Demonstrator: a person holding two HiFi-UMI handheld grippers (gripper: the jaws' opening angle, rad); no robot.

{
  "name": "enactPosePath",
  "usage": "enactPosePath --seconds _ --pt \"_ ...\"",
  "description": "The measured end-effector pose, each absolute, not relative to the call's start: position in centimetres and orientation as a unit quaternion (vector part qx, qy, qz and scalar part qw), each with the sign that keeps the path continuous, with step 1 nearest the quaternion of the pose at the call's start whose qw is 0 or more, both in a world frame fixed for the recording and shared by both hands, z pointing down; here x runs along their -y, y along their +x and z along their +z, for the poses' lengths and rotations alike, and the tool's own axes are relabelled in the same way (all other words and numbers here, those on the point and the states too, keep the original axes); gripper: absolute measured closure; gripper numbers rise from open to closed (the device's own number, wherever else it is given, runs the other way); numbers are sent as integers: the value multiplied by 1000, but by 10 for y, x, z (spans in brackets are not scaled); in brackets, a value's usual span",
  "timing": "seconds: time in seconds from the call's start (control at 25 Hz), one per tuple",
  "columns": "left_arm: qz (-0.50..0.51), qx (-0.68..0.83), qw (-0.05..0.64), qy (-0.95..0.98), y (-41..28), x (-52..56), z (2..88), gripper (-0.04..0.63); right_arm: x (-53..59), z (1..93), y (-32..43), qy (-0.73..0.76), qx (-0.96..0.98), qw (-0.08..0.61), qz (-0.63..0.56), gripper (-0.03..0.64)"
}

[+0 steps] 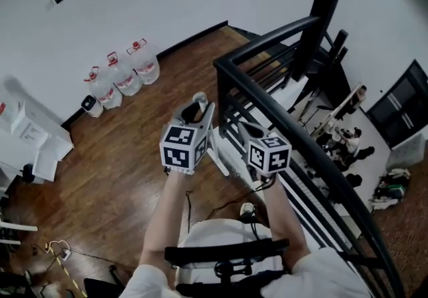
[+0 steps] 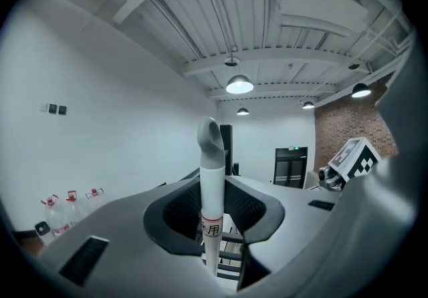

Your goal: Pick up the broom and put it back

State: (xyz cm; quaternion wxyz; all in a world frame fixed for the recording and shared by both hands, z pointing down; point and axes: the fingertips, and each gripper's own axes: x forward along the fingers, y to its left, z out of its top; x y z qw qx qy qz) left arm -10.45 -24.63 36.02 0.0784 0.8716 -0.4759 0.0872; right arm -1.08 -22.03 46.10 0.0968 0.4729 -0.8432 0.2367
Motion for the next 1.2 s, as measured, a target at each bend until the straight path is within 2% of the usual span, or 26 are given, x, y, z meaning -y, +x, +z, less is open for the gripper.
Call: enactPosePath --seconds 0.32,0.68,1.2 --pt "109 499 69 857 -152 208 372 489 209 455 -55 439 857 132 237 600" --pt "109 525 90 839 -198 190 387 489 195 466 -78 421 861 132 252 600" --pt "101 504 102 852 -180 180 413 489 170 474 -60 431 856 121 259 599"
